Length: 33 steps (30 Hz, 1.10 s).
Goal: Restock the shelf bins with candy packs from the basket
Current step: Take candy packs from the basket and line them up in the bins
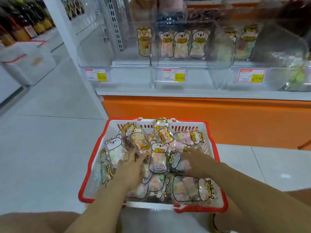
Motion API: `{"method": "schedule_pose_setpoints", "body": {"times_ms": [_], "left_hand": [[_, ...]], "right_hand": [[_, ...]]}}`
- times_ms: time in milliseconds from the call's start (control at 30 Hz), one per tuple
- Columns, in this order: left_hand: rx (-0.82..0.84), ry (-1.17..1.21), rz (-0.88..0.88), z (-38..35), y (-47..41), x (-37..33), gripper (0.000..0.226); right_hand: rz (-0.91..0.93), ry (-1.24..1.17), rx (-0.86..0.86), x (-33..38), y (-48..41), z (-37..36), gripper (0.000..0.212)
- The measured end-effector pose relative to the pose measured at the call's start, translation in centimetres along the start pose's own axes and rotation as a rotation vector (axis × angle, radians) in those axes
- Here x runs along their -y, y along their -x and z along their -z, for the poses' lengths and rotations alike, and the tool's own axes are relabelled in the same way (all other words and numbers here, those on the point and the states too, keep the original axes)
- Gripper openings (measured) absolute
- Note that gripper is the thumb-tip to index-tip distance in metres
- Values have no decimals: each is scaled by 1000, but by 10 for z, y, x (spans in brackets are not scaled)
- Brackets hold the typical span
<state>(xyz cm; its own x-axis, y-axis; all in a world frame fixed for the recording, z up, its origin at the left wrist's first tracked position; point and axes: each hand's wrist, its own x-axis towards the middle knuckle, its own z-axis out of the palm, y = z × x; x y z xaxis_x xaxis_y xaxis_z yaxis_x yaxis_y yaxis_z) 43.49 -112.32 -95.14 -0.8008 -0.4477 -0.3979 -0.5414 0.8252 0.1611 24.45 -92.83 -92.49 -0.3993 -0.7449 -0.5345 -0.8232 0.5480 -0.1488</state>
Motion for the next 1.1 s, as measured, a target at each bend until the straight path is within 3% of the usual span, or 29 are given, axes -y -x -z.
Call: {"method": "schedule_pose_setpoints", "body": {"times_ms": [100, 233, 400, 533, 600, 667, 833, 1000, 1100], "left_hand": [[-42, 99, 46, -4, -10, -4, 64], [-124, 404, 147, 6, -25, -6, 54], [-73, 466, 215, 21, -31, -4, 50], [-11, 506, 262, 29, -43, -11, 52], [-35, 554, 286, 29, -50, -13, 50], [-113, 604, 274, 28, -53, -10, 52], [-383, 725, 257, 43, -46, 6, 35], [-407, 858, 326, 51, -37, 30, 39], [-384, 899, 305, 55, -26, 39, 46]], "right_hand": [[-58, -221, -105, 3, -27, 14, 66], [-199, -643, -219, 10, -65, 36, 73], [-330, -899, -233, 18, -109, 38, 83], [-344, -957, -272, 24, -121, 38, 76], [-335, -924, -249, 24, -124, 38, 58], [-275, -813, -153, 22, -125, 39, 40], [-144, -787, -59, 13, -130, 46, 39], [-108, -766, -84, 5, -132, 76, 18], [-127, -685, -85, 9, -131, 90, 46]]}}
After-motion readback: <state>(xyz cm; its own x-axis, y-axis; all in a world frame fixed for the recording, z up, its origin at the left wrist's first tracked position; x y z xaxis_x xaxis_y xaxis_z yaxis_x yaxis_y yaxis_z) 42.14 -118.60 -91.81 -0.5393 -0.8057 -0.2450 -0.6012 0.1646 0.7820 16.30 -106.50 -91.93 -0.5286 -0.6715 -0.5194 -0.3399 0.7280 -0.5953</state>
